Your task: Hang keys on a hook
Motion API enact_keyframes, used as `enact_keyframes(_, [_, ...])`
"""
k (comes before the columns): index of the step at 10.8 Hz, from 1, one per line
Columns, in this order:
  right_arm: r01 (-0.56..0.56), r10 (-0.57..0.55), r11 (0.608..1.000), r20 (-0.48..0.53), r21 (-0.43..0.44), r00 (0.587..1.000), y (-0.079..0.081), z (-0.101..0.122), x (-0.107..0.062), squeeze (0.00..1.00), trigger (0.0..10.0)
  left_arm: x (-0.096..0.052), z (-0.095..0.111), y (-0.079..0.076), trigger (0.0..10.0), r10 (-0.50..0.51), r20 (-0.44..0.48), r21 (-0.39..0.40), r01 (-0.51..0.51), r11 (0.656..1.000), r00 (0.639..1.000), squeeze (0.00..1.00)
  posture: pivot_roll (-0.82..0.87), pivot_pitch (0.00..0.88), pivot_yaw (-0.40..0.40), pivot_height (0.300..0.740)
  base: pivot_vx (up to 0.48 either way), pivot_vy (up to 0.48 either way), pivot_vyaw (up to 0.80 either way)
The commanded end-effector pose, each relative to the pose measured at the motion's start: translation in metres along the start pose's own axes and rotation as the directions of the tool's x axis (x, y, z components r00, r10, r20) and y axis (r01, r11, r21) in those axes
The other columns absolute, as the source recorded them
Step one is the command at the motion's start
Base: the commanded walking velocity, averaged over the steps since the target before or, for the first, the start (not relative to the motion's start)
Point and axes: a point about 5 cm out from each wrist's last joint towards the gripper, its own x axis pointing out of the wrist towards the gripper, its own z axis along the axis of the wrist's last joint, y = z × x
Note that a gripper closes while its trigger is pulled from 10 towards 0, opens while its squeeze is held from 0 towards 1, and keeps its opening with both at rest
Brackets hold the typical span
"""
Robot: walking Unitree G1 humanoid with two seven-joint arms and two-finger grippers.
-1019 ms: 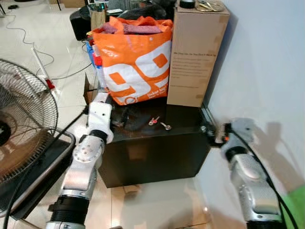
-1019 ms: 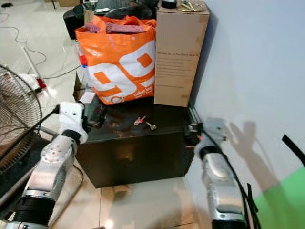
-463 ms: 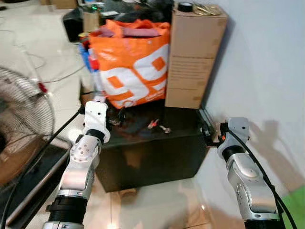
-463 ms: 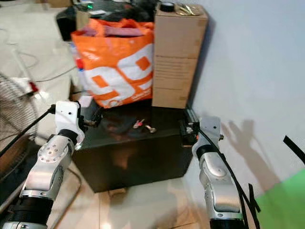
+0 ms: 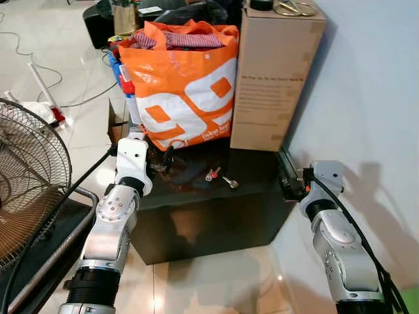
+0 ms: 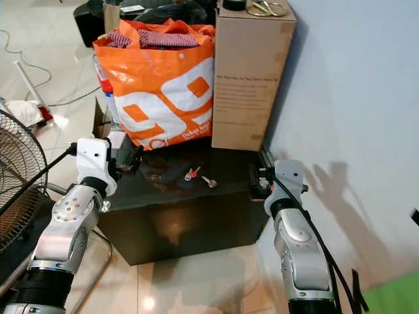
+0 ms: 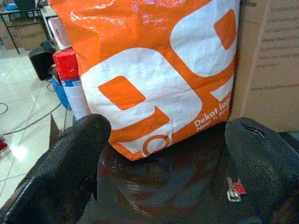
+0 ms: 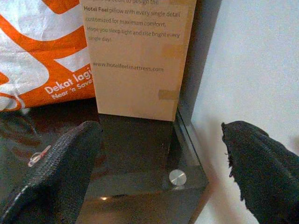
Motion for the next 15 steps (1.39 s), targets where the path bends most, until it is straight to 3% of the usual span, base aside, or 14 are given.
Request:
enact_keyframes(1, [0.008, -0.008, 1.0, 0.001, -0.012, 1.0, -0.0017, 0.002, 0.0023, 0.0, 10.0, 0.0025, 0.0054, -0.0005, 10.0, -0.006, 0.012, 0.002, 0.006, 1.0, 1.0, 0.23, -0.11, 0.0, 0.029, 0.74, 0.337, 0.0, 0.0])
enact_keyframes(4, [-0.001, 0.001, 0.999, -0.007, -0.034, 1.0, -0.0006, 0.0016, 0.0039, 0.0, 10.0, 0.002, 0.0055, 0.0001, 10.0, -0.004, 0.012, 0.003, 0.004, 1.0, 1.0, 0.23, -0.1, 0.0, 0.017, 0.74, 0.335, 0.0, 0.43])
enact_keyframes(6, [0.021, -0.021, 1.0, -0.006, -0.01, 1.0, -0.0034, 0.0015, 0.0054, 0.0, 10.0, 0.0013, 0.0054, 0.0007, 10.0, -0.004, 0.011, 0.007, 0.004, 1.0, 1.0, 0.23, -0.1, 0.0, 0.02, 0.74, 0.345, 0.0, 0.0])
enact_keyframes(9, [0.062, -0.062, 0.997, 0.005, -0.048, 0.998, -0.0077, 0.0009, 0.0072, 0.0, 10.0, 0.0038, 0.0069, 0.0011, 10.0, -0.01, 0.012, 0.013, 0.01, 1.0, 1.0, 0.24, -0.11, 0.0, 0.029, 0.74, 0.34, 0.0, 0.0])
enact_keyframes(15, [0.055, -0.055, 0.996, -0.003, -0.065, 0.998, -0.0076, -0.0024, 0.0067, 0.0, 10.0, 0.0037, 0.0045, -0.0027, 10.0, -0.02, 0.007, 0.015, 0.02, 1.0, 1.0, 0.23, -0.11, 0.0, 0.022, 0.74, 0.334, 0.0, 0.0])
